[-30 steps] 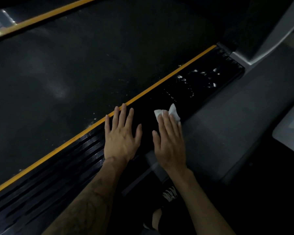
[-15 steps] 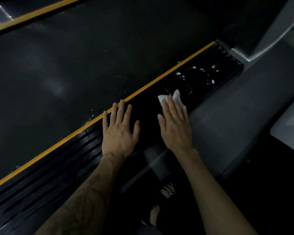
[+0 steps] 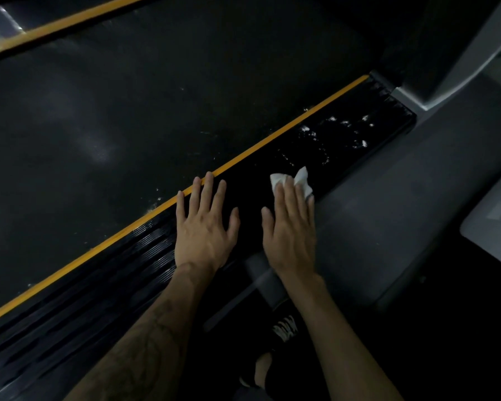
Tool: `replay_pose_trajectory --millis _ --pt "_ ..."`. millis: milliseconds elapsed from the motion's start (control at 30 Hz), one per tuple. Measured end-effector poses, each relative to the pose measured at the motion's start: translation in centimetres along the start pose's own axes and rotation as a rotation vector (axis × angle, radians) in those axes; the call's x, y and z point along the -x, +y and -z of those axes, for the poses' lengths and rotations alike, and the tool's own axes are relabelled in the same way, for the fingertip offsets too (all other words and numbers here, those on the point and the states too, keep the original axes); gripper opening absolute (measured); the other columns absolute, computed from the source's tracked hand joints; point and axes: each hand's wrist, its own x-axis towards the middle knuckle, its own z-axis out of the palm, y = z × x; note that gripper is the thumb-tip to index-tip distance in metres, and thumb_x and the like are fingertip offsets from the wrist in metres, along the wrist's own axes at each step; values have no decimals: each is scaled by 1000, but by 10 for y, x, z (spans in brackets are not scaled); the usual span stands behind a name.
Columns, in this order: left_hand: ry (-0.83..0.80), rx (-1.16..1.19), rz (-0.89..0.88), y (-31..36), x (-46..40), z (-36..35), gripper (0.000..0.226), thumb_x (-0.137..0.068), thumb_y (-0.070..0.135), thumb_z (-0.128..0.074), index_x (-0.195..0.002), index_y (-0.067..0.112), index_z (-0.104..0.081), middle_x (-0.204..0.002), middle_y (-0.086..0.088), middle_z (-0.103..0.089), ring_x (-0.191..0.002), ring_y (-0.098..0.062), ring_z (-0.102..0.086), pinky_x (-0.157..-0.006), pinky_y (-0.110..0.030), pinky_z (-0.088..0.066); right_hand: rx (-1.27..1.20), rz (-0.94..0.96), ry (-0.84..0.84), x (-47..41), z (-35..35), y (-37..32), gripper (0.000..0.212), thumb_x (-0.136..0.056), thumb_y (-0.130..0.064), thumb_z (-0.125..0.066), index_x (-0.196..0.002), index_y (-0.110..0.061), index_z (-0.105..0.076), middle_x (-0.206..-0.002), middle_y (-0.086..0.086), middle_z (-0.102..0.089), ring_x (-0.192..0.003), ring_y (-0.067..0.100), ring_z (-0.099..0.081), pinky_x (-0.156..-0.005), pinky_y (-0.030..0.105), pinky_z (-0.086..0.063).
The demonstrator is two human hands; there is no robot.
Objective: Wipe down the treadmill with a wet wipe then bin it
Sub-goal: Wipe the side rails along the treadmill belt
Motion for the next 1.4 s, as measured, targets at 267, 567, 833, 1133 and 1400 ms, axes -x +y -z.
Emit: replay_pose_trajectory --millis 267,567,833,1133,1400 --pt "8 12 -4 0 -1 2 69 -104 56 -18 -163 21 -23 -173 -2 -5 -159 -20 6 -129 -51 1 94 81 -55 -26 2 17 63 -109 -45 -20 -160 -10 -30 -170 7 -20 -158 21 -10 -127 55 -11" --pt "2 7 -5 2 -3 2 70 -104 57 -15 -163 21 -21 -173 -2 -4 -159 -20 7 -129 -51 2 103 118 -67 -38 2 13 62 -108 -44 -21 -159 -10 -33 -168 9 -24 -158 23 -14 -128 50 -14" --pt "10 15 -4 2 -4 1 70 -103 57 -16 -163 20 -24 -173 -3 -6 -159 -20 6 -129 -52 1 57 105 -86 -34 0 -6 67 -107 -47 -21 -157 -4 -35 -167 16 -25 -157 27 -16 -128 48 -17" --pt "16 17 0 1 -4 1 69 -104 57 -18 -163 21 -23 -173 -3 -5 -159 -19 6 -129 -51 1 58 89 -122 -31 -1 -12 70 -106 -49 -18 -158 -4 -31 -168 15 -21 -158 26 -12 -129 45 -12" --pt "3 3 3 2 -2 1 70 -104 57 -16 -163 21 -22 -173 -2 -4 -159 -19 7 -129 -51 1 92 43 -123 -33 4 -7 67 -106 -48 -18 -159 -9 -31 -169 11 -21 -158 26 -9 -128 49 -10"
